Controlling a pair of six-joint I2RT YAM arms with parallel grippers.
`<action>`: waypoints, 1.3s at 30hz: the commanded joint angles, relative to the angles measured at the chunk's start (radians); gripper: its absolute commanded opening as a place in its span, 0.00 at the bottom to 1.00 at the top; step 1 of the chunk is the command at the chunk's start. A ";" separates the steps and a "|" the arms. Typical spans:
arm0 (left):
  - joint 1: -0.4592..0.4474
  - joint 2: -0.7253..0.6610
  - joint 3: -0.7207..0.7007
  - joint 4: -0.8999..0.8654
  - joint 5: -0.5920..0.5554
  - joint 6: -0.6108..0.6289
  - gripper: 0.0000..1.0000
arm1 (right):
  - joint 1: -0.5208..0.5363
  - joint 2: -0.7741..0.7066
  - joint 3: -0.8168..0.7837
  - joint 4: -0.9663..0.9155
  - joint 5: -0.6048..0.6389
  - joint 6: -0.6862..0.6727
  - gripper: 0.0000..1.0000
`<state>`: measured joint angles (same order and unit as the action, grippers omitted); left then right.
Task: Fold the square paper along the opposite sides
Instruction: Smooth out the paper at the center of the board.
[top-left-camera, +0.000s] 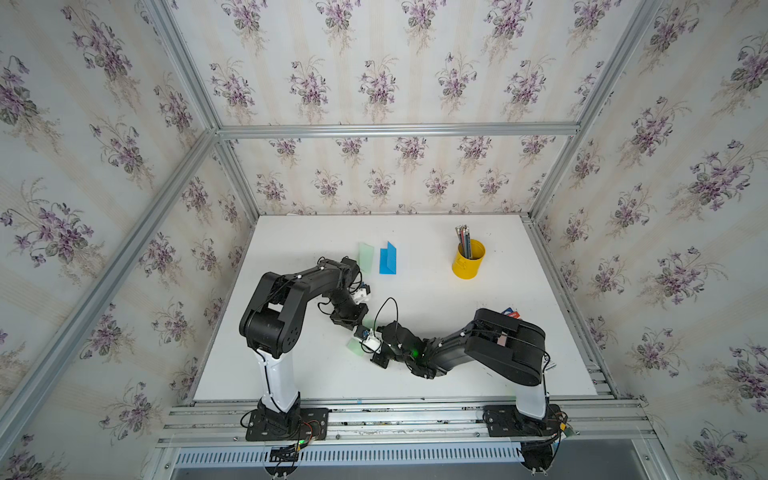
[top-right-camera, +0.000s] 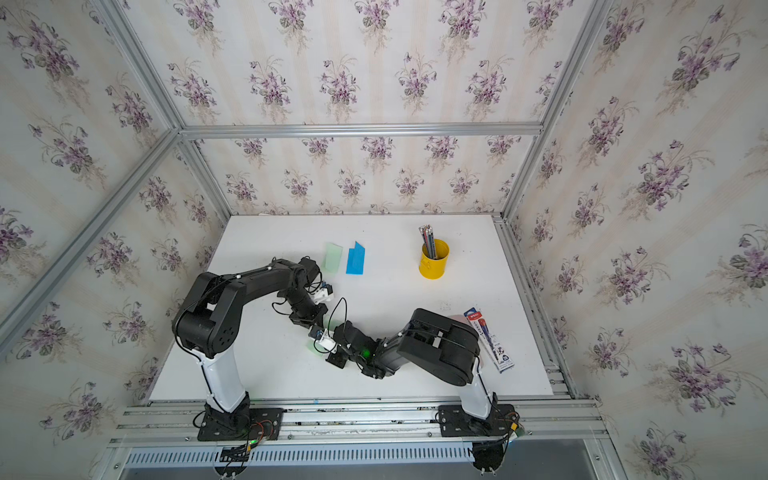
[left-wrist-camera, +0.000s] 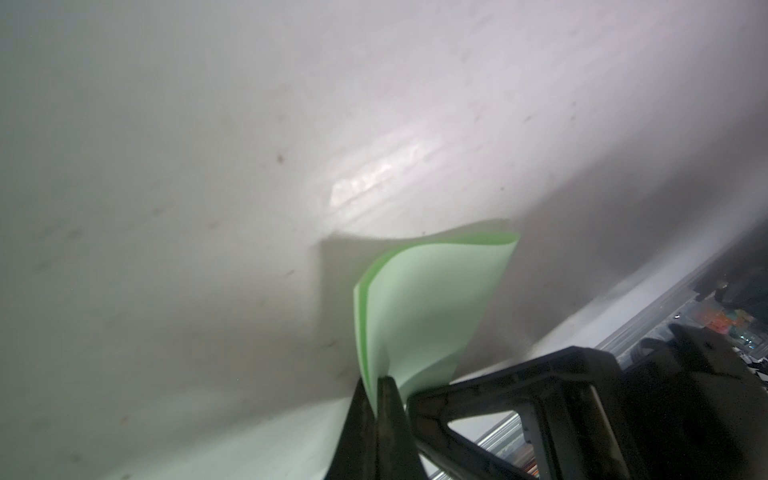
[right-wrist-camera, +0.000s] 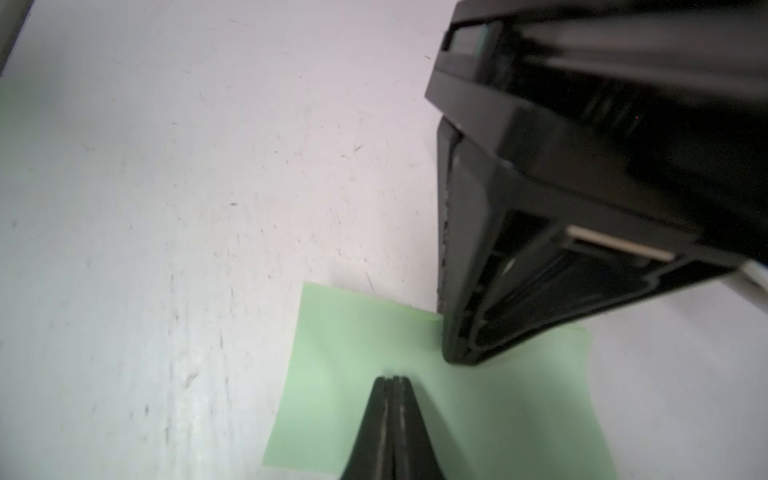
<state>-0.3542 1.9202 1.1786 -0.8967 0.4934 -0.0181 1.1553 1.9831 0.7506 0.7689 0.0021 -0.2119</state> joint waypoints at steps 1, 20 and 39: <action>0.006 0.009 -0.001 -0.002 -0.043 0.005 0.00 | 0.005 -0.005 -0.036 -0.055 -0.008 0.020 0.00; 0.014 0.000 -0.003 -0.001 -0.042 0.001 0.00 | 0.050 -0.153 -0.094 -0.103 0.038 -0.008 0.00; 0.017 0.004 -0.002 -0.002 -0.050 0.000 0.00 | 0.034 0.013 -0.017 0.021 -0.056 -0.015 0.00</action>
<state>-0.3401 1.9202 1.1782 -0.9039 0.4931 -0.0189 1.1900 1.9888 0.7437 0.7998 -0.0383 -0.2344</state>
